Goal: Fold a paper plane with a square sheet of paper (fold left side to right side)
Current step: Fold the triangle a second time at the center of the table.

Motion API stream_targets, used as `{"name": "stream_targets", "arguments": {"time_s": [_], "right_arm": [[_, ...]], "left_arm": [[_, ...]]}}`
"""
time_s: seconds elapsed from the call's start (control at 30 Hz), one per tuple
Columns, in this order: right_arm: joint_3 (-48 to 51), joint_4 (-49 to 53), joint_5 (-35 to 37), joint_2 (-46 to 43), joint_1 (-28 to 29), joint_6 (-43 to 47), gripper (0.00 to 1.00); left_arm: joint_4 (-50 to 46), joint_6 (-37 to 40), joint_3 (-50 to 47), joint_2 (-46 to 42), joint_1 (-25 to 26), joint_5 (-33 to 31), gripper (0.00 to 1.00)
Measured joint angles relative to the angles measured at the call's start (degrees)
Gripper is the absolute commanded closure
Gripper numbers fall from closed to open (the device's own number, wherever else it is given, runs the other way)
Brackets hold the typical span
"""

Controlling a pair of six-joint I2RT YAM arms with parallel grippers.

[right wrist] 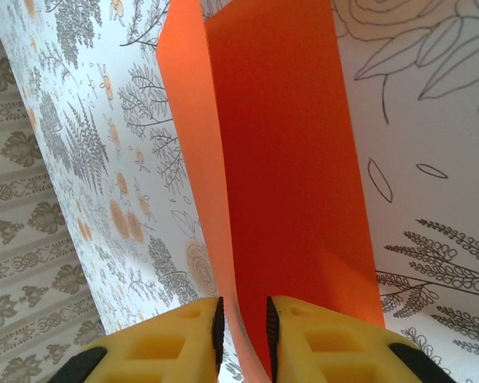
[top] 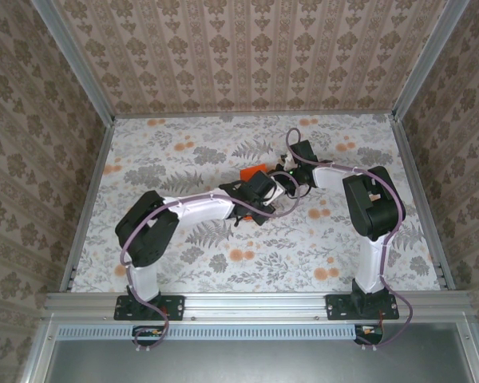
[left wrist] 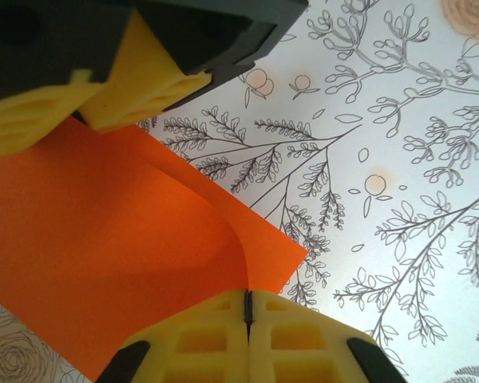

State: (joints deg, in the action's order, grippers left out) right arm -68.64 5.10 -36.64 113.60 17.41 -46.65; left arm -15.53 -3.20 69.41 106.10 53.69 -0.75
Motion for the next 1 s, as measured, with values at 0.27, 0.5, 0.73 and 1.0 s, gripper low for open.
{"name": "stream_targets", "arguments": {"time_s": [0.27,0.5,0.73,1.0], "right_arm": [[-0.39,0.31,0.79,-0.13,-0.13,0.96,0.68],[1.53,1.07,5.49,-6.97,-1.49,3.72,0.55],[11.43,-0.66,8.94,-16.24,-1.55,5.25,0.79],[21.59,-1.81,12.35,-19.39,4.39,4.72,0.97]], "left_arm": [[3.19,-2.25,-2.19,-1.62,-3.50,8.79,1.00],[6.60,-6.03,-5.55,-2.47,-8.22,18.05,1.00],[10.23,-9.33,-8.13,-3.04,-11.30,24.41,1.00],[11.80,-11.37,-9.38,-3.76,-14.29,27.82,1.00]]}}
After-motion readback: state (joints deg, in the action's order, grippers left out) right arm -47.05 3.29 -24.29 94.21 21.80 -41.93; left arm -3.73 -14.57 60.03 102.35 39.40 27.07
